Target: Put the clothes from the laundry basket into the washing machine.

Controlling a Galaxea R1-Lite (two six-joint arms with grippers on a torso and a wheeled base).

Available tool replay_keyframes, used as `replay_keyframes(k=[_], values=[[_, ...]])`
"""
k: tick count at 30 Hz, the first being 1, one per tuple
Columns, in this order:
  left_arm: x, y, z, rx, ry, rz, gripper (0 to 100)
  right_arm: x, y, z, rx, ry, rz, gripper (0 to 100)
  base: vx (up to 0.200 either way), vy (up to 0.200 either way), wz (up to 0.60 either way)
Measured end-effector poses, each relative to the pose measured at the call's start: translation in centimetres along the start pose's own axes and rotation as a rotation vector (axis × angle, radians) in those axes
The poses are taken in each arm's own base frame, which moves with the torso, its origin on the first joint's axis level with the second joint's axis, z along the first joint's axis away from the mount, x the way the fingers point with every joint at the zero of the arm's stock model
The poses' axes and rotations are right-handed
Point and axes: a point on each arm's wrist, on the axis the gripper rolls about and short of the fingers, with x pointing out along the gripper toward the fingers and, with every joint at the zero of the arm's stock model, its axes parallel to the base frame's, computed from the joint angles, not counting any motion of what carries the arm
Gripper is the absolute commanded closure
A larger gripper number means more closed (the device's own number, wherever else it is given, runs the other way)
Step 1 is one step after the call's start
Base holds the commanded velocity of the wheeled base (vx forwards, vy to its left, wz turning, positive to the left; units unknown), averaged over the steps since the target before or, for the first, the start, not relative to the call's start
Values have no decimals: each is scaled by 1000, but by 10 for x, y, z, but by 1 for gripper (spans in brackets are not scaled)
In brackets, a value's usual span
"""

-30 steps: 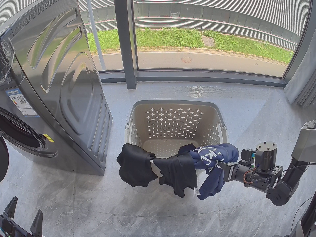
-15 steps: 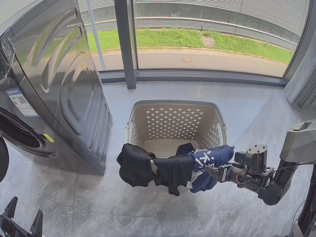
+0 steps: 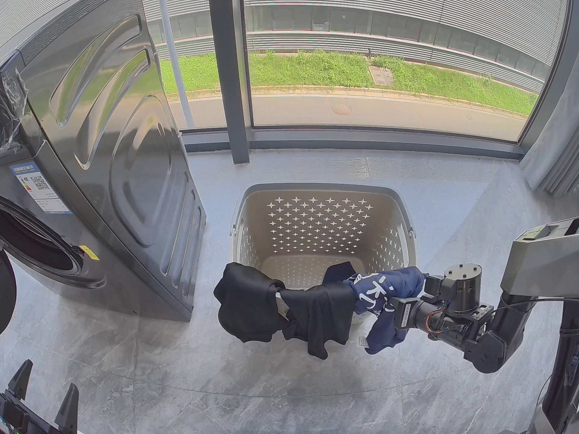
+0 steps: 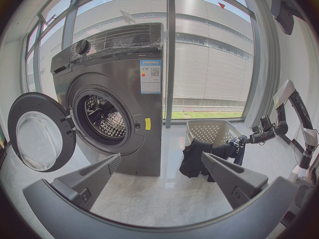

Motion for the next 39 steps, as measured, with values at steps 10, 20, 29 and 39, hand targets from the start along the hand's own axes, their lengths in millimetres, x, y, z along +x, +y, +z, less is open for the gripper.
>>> replay_keyframes(k=[10, 20, 29, 39], values=[[0, 0, 0, 0, 0, 0, 0, -30, 19, 3, -23, -26, 52, 100, 0, 0, 0], [0, 0, 0, 0, 0, 0, 0, -70, 40, 32, -24, -162, 122, 100, 0, 0, 0], [0, 0, 0, -1, 0, 0, 0, -98, 52, 48, -25, -246, 190, 100, 0, 0, 0], [0, 0, 0, 0, 0, 0, 0, -109, 64, 63, -33, -313, 241, 100, 0, 0, 0]])
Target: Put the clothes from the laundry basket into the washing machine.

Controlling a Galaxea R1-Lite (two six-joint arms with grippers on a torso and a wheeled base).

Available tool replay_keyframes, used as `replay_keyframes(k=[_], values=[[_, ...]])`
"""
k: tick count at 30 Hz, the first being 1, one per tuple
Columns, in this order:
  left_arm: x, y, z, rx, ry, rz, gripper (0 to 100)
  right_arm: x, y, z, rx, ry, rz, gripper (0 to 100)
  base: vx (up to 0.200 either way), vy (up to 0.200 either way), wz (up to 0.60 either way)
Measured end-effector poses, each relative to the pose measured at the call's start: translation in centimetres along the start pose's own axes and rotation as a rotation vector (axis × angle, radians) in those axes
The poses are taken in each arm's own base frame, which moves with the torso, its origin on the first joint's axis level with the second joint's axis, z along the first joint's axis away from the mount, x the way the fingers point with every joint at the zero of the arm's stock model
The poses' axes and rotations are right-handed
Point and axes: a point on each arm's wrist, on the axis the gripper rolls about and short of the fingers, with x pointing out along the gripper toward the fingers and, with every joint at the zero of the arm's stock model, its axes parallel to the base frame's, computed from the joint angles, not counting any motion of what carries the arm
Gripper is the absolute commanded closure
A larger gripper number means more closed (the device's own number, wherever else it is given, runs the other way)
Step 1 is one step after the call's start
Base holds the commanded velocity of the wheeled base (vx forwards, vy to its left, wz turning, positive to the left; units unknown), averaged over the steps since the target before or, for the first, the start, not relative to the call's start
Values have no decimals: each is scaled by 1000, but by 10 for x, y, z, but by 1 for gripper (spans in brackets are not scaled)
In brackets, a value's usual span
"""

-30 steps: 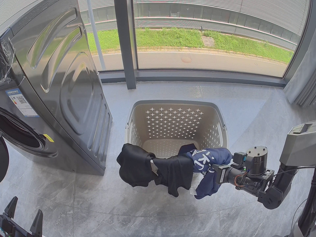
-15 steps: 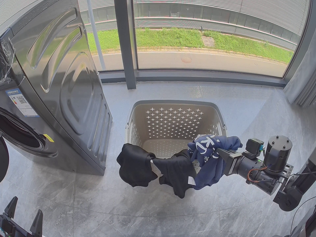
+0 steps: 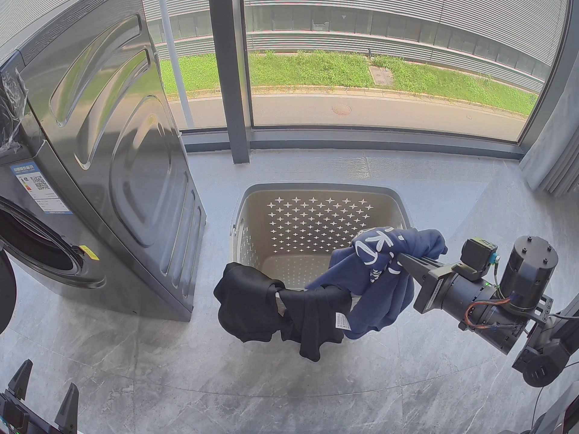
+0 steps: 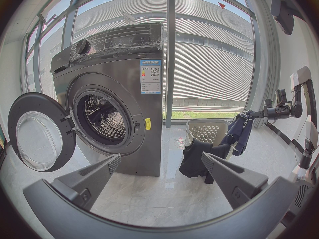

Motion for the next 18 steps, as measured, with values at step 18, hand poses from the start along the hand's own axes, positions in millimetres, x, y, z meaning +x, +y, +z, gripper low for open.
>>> replay_keyframes(k=[18], values=[[0, 0, 0, -2, 0, 0, 0, -26, 17, 43, -37, -81, 53, 100, -78, 0, 0]])
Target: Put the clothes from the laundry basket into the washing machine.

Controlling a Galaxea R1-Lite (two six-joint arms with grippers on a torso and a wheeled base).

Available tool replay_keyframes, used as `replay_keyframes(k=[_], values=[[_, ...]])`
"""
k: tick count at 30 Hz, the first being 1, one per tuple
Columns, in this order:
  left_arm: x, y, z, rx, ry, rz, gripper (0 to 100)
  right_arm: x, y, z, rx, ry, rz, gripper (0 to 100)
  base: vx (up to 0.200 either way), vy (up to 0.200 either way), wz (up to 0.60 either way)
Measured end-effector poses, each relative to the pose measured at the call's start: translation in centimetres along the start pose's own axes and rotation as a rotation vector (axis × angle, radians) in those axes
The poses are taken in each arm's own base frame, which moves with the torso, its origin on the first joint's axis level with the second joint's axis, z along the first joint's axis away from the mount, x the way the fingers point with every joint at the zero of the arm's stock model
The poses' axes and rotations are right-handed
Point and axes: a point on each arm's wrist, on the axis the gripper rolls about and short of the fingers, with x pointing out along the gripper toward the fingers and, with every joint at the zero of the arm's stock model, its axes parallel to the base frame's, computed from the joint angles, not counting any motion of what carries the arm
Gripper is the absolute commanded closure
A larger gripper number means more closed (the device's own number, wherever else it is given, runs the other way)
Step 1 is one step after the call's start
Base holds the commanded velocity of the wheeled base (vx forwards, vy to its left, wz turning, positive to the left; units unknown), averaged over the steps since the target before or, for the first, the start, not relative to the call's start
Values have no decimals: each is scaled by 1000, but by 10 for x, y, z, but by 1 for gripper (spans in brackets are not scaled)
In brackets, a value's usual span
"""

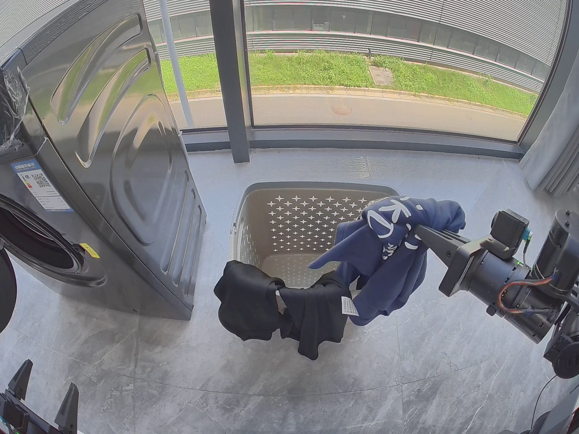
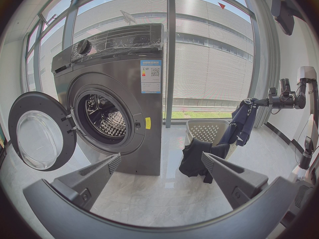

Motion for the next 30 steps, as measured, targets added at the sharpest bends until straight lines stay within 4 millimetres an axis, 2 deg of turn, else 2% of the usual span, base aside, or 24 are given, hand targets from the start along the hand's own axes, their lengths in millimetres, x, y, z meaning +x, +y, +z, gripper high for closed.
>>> replay_keyframes(k=[14, 20, 24, 30], values=[[0, 0, 0, 0, 0, -2, 0, -7, 3, 9, -9, -47, 18, 100, -200, 0, 0], [0, 0, 0, -1, 1, 0, 0, -7, 4, 10, -15, -54, -11, 100, 0, 0, 0], [0, 0, 0, -2, 1, -1, 0, -7, 1, 9, -16, -57, -69, 100, 0, 200, 0], [0, 0, 0, -1, 1, -1, 0, -6, 2, 11, -14, -70, -68, 100, 0, 200, 0]])
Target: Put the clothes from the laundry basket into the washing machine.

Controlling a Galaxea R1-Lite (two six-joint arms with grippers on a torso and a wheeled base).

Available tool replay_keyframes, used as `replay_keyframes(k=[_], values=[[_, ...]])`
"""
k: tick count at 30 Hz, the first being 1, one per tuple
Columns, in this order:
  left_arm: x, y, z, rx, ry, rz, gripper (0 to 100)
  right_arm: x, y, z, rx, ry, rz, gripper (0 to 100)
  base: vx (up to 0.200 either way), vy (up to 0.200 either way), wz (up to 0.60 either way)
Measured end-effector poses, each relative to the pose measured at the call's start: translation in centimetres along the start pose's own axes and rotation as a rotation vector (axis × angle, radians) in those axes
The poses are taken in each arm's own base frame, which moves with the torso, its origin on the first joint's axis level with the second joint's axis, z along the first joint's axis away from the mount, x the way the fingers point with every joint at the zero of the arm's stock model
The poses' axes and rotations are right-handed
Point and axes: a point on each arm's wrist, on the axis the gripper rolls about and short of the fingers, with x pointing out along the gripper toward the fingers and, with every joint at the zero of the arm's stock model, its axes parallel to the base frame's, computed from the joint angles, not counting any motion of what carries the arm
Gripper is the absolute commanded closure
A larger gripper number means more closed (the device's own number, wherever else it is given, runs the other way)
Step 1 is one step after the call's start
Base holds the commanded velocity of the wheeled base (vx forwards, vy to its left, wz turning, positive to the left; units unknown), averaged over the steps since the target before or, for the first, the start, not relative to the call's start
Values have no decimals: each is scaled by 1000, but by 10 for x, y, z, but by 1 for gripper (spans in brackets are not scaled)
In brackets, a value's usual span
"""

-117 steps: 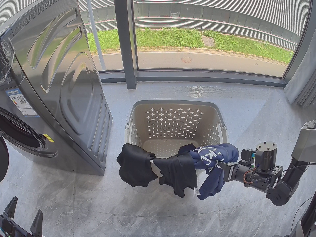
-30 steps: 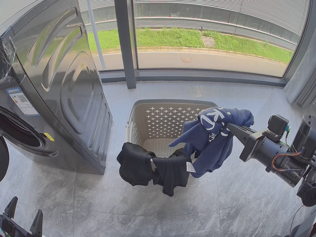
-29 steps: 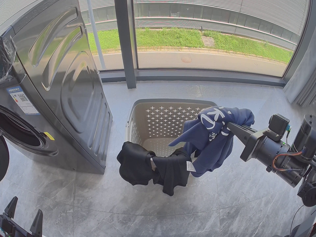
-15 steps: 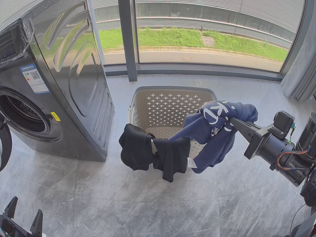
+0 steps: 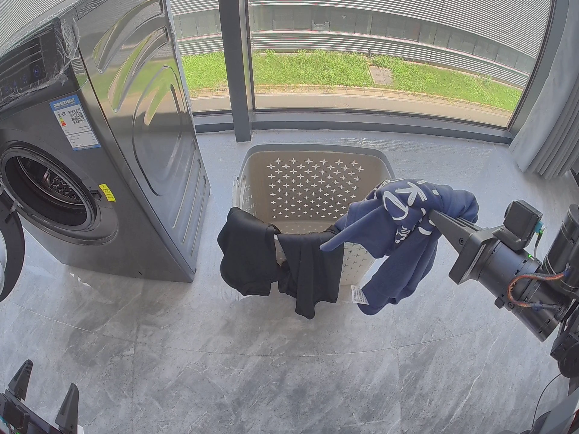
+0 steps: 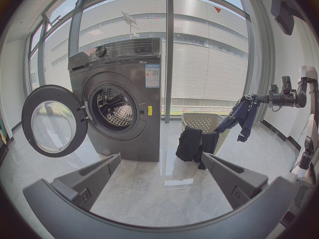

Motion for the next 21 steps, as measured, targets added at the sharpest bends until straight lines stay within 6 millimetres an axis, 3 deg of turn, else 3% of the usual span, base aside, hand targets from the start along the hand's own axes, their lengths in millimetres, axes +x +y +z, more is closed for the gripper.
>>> replay_keyframes(k=[21], values=[[0, 0, 0, 0, 0, 0, 0, -4, 16, 2, 23, -38, 120, 100, 0, 200, 0]])
